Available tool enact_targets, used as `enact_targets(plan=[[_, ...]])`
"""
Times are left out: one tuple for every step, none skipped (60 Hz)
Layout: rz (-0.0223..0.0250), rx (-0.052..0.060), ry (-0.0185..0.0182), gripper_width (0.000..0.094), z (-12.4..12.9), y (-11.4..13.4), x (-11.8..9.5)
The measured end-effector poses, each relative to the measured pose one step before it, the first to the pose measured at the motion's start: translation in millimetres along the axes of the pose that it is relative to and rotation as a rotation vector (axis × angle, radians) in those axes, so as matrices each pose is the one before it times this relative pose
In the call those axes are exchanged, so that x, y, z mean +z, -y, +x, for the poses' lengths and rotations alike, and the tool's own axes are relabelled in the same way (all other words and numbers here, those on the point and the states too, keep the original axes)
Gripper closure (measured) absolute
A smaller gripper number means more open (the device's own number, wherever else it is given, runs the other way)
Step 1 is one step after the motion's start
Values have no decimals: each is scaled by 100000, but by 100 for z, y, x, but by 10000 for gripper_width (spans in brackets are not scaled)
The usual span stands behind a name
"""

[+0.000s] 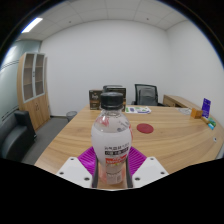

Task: Pour water

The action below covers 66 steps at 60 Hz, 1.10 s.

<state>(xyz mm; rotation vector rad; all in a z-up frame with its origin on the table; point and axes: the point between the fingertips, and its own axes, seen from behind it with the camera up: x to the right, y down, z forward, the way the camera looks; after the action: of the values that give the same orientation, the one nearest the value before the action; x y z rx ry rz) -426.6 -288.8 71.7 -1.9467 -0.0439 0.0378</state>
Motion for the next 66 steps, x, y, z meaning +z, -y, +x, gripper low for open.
enact_targets(plan=[[136, 101, -576, 555, 101, 65, -3], [107, -53, -652, 568, 158, 117, -39], [-41, -335, -580, 577, 166, 158, -71], [-59, -558, -516, 588, 162, 185, -81], [-180, -760, -379, 604, 159, 334, -256], [117, -796, -750, 604, 221, 339, -119], [-58, -936, -845, 603, 123, 357, 25], [-38, -1109, -648, 603, 221, 357, -138], [-21, -1048, -723, 603, 215, 374, -205], [47, -864, -680, 603, 317, 440, -140], [107, -807, -713, 603, 316, 454, -94], [77, -927, -694, 603, 347, 472, -51], [112, -1013, -594, 603, 380, 495, -47], [243, -1020, -674, 603, 438, 582, -27], [322, -1226, -633, 603, 633, 562, 30], [199, -1338, -1011, 603, 467, 611, 75], [289, -1625, -953, 604, 504, 659, 62], [316, -1660, -1071, 603, 598, 679, 134], [379, -1717, -1199, 602, 681, 664, 156], [404, -1900, -1121, 602, 655, 661, 252], [287, -2240, -987, 603, 622, 622, 271], [290, -2426, -1038, 603, 638, 612, 319], [426, -2331, -1067, 602, 787, 538, 291], [110, -2448, -1258, 602, 703, 660, 308], [209, -2723, -1435, 603, 706, 519, 442], [119, -2989, -1475, 602, 741, 487, 480], [152, -3163, -1537, 603, 698, 465, 496], [164, -3254, -1531, 604, 716, 461, 559], [150, -3439, -1598, 603, 706, 428, 611], [57, -3669, -1654, 604, 672, 375, 629], [33, -3775, -1682, 603, 641, 344, 650], [113, -3804, -1728, 604, 623, 350, 676], [349, -3713, -1366, 604, 551, 279, 844], [261, -3980, -1815, 604, 259, 155, 664], [-39, -4290, -1361, 604, 323, 224, 761], [-72, -4249, -1227, 605, 273, 236, 768], [-25, -4144, -1055, 606, 191, 213, 805], [-296, -4281, -902, 605, 120, 120, 776], [-570, -4589, -669, 606, 35, 59, 769], [-227, -4232, -250, 604, -21, 64, 1145], [-451, -4118, -502, 604, -44, 112, 719], [-272, -3818, -466, 604, 58, 76, 476], [-266, -3830, -457, 603, -44, 135, 584], [-176, -3789, -446, 604, -111, 182, 606], [-96, -3875, -380, 605, -149, 176, 572], [-37, -4192, -349, 605, -177, 193, 554], [29, -4462, -369, 606, -181, 218, 512], [407, -4472, -593, 605, -388, 277, 938], [255, -4566, -803, 606, -13, 134, 332], [3, -4931, -1202, 604, -17, 182, 412], [-264, -5341, -1424, 606, 6, 132, 411], [-450, -5639, -1594, 605, 9, 151, 418], [-167, -5519, -1752, 606, 50, 239, 334], [390, -5135, -1716, 605, 13, 402, 308], [785, -4874, -1523, 606, -31, 438, 280], [1044, -4652, -972, 605, -197, 448, 522], [727, -4707, -1048, 605, -87, 518, 282], [1061, -3621, -684, 605, -78, 339, 157], [1072, -3322, -831, 605, -124, 485, 144], [1146, -3142, -578, 604, -146, 492, 175], [930, -3267, -289, 605, -198, 413, 168], [709, -2991, -245, 604, -169, 352, 151], [787, -2435, -420, 605, -125, 372, 141], [931, -2231, -446, 605, -103, 382, 132], [1135, -2741, -11, 605, -133, 358, 284], [939, -2691, 160, 606, -104, 382, 172]])
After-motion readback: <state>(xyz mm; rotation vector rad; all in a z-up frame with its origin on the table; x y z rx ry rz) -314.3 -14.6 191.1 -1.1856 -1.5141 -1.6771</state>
